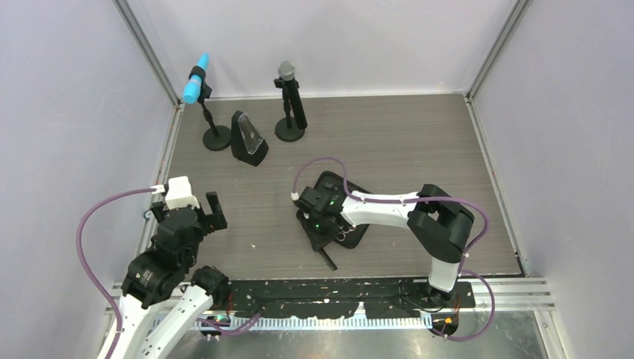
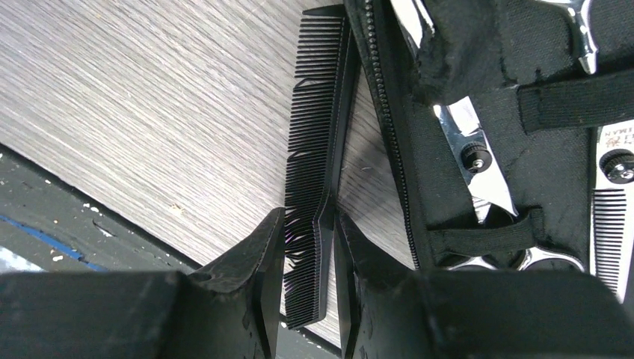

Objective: Sort the hair-cutting tools
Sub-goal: Pick up the comb at the center of the board.

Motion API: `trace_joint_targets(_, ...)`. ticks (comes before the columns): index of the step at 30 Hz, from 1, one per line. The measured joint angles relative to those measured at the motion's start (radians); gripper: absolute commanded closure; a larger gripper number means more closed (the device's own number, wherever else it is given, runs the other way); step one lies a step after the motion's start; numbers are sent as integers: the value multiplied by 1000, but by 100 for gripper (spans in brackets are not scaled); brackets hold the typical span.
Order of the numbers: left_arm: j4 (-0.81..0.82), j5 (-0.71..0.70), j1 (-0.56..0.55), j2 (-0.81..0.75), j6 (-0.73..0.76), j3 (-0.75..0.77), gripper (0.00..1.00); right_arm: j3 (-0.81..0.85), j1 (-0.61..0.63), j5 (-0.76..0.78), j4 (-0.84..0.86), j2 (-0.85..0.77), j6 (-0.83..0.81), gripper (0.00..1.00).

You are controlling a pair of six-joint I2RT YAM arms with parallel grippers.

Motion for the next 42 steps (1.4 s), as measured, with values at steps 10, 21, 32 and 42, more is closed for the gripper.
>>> trace_joint_targets(10, 45, 330, 0, 73, -241, -69, 8, -59, -45, -107, 69, -30, -17, 91)
trace_joint_targets(21, 445, 793, -3, 479, -554, -322, 30, -93, -49, -166, 151, -39, -32, 91)
trace_joint_targets(32, 804, 910, -33, 855, -717, -325, 53, -109, -49, -195, 202, -39, -34, 91)
trace_joint_targets(42, 1008, 966, -56, 1074, -814, -326, 87, -111, -50, -201, 210, -39, -34, 89)
